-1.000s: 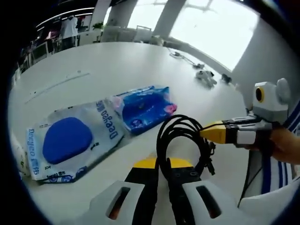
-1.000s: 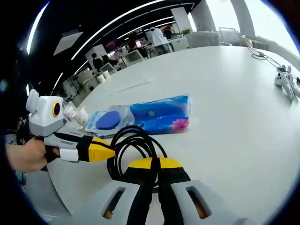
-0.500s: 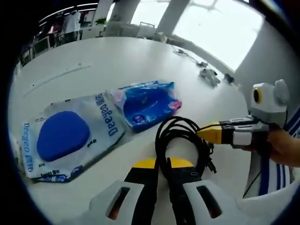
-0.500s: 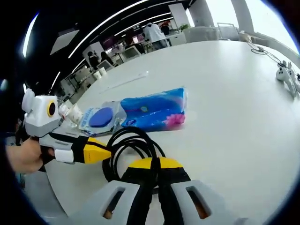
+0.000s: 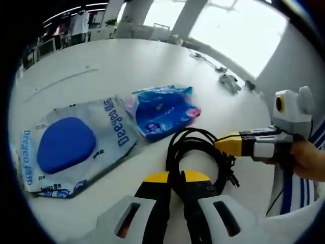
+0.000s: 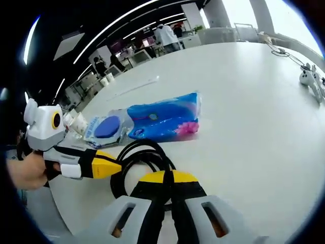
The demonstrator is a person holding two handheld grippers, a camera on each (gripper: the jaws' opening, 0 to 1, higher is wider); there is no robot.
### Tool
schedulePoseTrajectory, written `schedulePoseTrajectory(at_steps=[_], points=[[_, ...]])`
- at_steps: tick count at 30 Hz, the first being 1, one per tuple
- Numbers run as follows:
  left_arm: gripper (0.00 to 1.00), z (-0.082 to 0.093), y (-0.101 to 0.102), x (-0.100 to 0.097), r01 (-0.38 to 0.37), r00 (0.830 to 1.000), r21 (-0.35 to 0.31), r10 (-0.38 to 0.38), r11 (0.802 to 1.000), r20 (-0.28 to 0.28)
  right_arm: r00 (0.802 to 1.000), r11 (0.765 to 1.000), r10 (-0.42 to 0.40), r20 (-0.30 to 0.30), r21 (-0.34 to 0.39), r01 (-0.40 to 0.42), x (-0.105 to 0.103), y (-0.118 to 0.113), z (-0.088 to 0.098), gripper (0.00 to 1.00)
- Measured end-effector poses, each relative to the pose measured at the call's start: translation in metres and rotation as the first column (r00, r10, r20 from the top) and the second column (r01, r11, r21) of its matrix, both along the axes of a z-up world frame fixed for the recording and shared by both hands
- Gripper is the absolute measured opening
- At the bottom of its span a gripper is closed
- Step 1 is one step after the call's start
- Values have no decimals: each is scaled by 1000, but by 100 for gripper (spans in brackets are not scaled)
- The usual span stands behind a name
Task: Arrange the tabletop items into an orderly group along one side of the table until the central work area is clear of visible clutter.
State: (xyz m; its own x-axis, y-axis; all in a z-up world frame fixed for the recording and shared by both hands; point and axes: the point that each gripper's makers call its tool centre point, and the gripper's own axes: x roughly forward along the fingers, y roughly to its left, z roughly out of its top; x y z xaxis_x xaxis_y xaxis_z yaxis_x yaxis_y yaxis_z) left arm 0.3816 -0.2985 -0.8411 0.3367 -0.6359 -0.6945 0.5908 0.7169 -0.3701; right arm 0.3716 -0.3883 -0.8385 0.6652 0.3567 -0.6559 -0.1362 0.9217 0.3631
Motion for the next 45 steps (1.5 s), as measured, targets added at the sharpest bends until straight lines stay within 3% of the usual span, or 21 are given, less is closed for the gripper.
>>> schedulePoseTrajectory(at_steps=[3,21,25,30,32,35,38,41,45], points=[[3,-1,0,0,-22,1000,-4,22,1000,-4,1000,1000,-4,2,0,4,0,0,-1,0],[5,-1,-1,1,14,999,16,-14,1000,47,1000,1000,9,-3,-23,-9,0,-1,-3,0],[8,3,0,4,4,997,21,-6,1000,81,999,999,15,49,-36,-14,3,-1,5,1],[36,18,3,14,-33,990,-1,33,999,136,997,998,18,81,-60,-13,7,-1,14,13],[43,23,6,17,-44,987,-5,45,999,156,994,998,19,109,-63,-12,10,-1,22,18],[56,29,9,17,-51,986,-21,53,998,157,988,998,22,150,-70,-11,13,0,34,37],[76,32,11,15,-57,987,-44,63,997,150,988,999,27,155,-29,-23,13,8,40,56],[83,37,19,15,-72,982,-27,76,997,172,984,999,46,173,-37,-40,10,14,45,66],[85,45,27,11,-58,982,-12,59,998,181,981,997,63,184,-45,-56,5,18,51,69]])
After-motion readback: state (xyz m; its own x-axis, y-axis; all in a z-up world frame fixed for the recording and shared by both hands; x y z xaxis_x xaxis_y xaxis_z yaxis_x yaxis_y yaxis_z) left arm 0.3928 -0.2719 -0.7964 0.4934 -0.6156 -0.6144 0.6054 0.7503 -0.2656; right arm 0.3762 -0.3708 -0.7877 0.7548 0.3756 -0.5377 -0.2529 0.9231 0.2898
